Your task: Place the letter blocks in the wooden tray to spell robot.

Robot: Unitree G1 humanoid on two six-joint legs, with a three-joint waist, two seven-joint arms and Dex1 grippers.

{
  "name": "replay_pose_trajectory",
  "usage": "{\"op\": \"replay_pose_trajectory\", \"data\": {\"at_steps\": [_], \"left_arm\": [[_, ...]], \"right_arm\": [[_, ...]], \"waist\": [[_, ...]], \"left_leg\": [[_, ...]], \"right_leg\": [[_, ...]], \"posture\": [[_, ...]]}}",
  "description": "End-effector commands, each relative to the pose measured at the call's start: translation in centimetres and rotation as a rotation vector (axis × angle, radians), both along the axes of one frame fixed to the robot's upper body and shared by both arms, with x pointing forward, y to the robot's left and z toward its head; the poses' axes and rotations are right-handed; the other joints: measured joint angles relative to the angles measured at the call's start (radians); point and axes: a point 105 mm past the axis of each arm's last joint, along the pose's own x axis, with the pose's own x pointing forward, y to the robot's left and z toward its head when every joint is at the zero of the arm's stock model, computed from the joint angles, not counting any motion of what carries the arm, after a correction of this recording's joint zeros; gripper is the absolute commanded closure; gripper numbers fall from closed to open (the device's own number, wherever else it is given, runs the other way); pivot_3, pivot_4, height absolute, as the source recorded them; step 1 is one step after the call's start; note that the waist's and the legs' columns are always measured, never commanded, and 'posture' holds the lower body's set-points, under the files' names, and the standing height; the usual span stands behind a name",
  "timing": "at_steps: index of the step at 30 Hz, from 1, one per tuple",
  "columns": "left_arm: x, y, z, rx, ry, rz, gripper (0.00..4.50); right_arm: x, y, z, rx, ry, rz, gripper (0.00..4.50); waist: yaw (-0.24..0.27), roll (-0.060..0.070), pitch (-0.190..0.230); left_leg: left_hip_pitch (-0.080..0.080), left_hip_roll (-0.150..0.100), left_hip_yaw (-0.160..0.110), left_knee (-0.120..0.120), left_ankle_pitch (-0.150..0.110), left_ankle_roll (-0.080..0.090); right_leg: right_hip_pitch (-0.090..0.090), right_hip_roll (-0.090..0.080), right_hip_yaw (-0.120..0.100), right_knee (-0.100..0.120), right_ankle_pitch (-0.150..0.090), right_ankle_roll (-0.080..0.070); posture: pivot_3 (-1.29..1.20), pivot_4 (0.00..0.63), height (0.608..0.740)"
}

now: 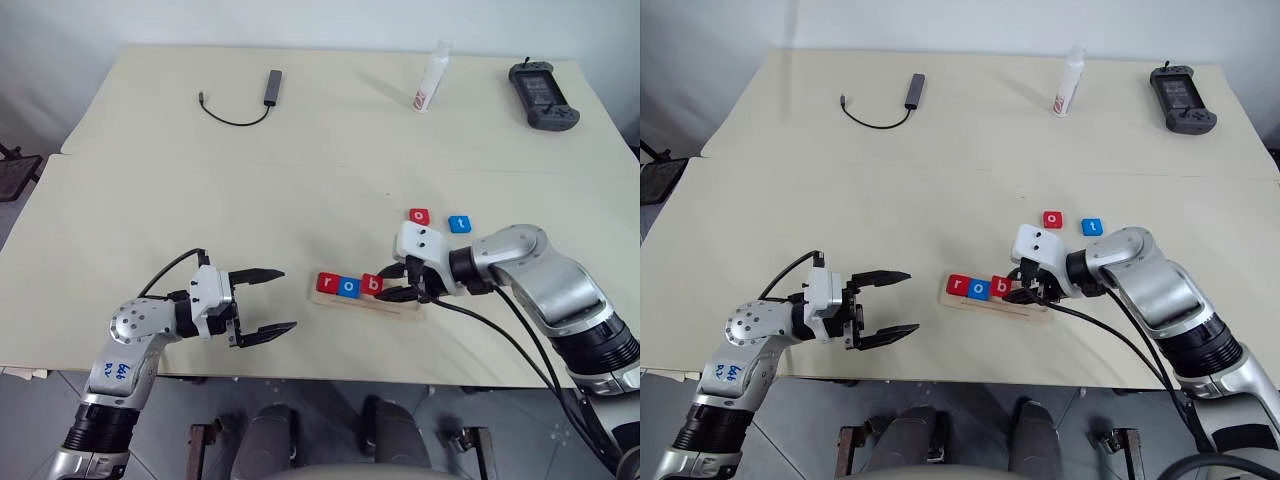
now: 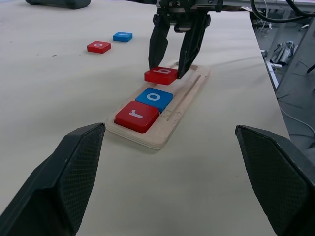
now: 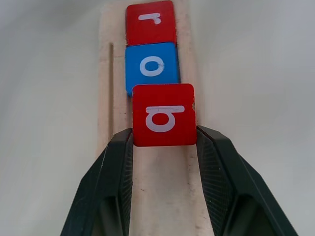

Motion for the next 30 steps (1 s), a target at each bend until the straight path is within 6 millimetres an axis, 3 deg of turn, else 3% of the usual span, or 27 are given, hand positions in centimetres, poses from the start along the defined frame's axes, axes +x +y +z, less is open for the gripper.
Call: {"op": "replay_pose_trajectory", "data": {"at_steps": [1, 6, 11, 16, 23, 26, 30], "left_arm": [[-0.2, -0.1, 1.0, 0.002, -0.050, -0.003, 0.00], [0.0, -0.1, 1.0, -0.002, -0.053, -0.001, 0.00], [0.0, -0.1, 0.9, -0.003, -0.055, -0.001, 0.00], [0.2, 0.2, 0.5, 0.002, -0.045, 0.010, 0.00], [2.1, 1.6, 0.8, -0.030, 0.002, 0.094, 0.00], [2.6, 2.0, 0.7, -0.019, 0.001, 0.108, 0.00], [3.0, 2.1, 0.9, -0.013, -0.014, 0.100, 0.00]], "right_arm": [[-0.2, 0.3, 0.9, 0.012, -0.013, 0.015, 1.64], [-0.1, -0.3, 1.7, 0.020, -0.025, -0.008, 0.03], [0.5, -2.3, 3.3, 0.093, -0.101, -0.073, 0.03], [0.3, -6.6, 4.5, 0.256, -0.252, -0.223, 0.03], [-3.8, -15.0, 2.9, 0.428, -0.458, -0.542, 0.03], [-5.6, -17.4, 1.5, 0.420, -0.506, -0.654, 0.03], [-7.3, -18.2, 0.1, 0.424, -0.561, -0.697, 0.03]], "waist": [[0.000, 0.000, 0.000], [0.000, 0.000, 0.000], [0.002, 0.000, 0.000], [0.008, -0.001, 0.000], [0.006, 0.000, -0.001], [0.002, 0.000, -0.001], [-0.006, 0.000, -0.001]], "left_leg": [[0.000, 0.000, 0.000, 0.000, 0.000, 0.000], [0.000, 0.000, 0.000, 0.000, 0.000, 0.000], [0.000, 0.000, 0.000, 0.000, 0.000, 0.000], [0.000, -0.001, 0.000, -0.001, 0.000, 0.000], [0.001, -0.001, 0.001, -0.001, 0.000, 0.000], [0.002, -0.001, 0.002, -0.001, 0.000, 0.000], [0.004, 0.001, 0.003, -0.002, 0.000, 0.000]], "right_leg": [[0.000, 0.000, 0.000, 0.000, 0.000, 0.000], [0.000, 0.000, 0.000, 0.000, 0.000, 0.000], [0.000, 0.000, 0.000, 0.000, 0.000, 0.000], [0.001, 0.000, -0.001, -0.001, 0.000, 0.000], [0.002, 0.000, 0.000, -0.001, 0.000, 0.000], [0.002, 0.000, 0.001, -0.001, 0.000, 0.000], [0.002, 0.001, 0.002, 0.000, 0.000, 0.000]], "posture": [[0.00, 0.150, 0.740], [0.00, 0.150, 0.740], [0.00, 0.150, 0.740], [0.00, 0.150, 0.740], [0.00, 0.150, 0.740], [0.00, 0.150, 0.740], [0.00, 0.150, 0.740]]}}
